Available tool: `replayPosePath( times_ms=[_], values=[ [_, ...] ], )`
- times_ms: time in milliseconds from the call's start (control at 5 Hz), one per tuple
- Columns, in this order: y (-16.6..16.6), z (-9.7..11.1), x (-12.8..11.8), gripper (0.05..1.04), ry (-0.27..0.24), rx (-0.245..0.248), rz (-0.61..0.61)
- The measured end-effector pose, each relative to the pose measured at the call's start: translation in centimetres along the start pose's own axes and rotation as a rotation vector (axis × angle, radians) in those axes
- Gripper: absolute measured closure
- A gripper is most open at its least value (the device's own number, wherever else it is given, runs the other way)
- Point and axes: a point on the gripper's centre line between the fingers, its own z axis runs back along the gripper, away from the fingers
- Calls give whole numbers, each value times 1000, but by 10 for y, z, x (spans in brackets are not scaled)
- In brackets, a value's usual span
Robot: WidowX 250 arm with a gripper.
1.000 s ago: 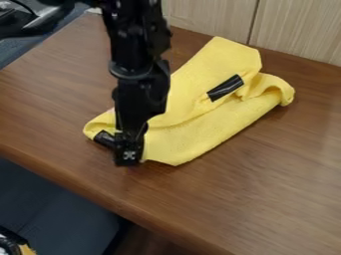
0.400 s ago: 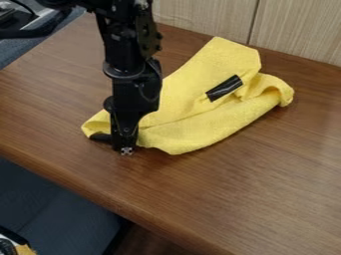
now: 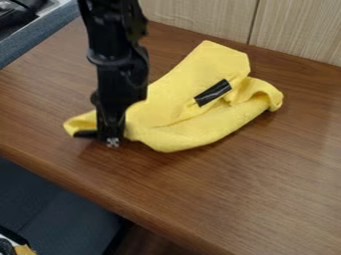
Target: Folded the cloth from bottom to top
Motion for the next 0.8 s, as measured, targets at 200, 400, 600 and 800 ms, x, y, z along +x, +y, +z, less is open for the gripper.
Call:
replayPosePath(
  times_ms=[200,400,600,800],
  values=[
    [-2,25,7,1006,-34,33,-20],
    [-4,53,33,1008,-113,36,-66],
    [10,81,59,1010,-207,49,-52],
    [29,86,96,1010,-239,39,-65]
  ],
)
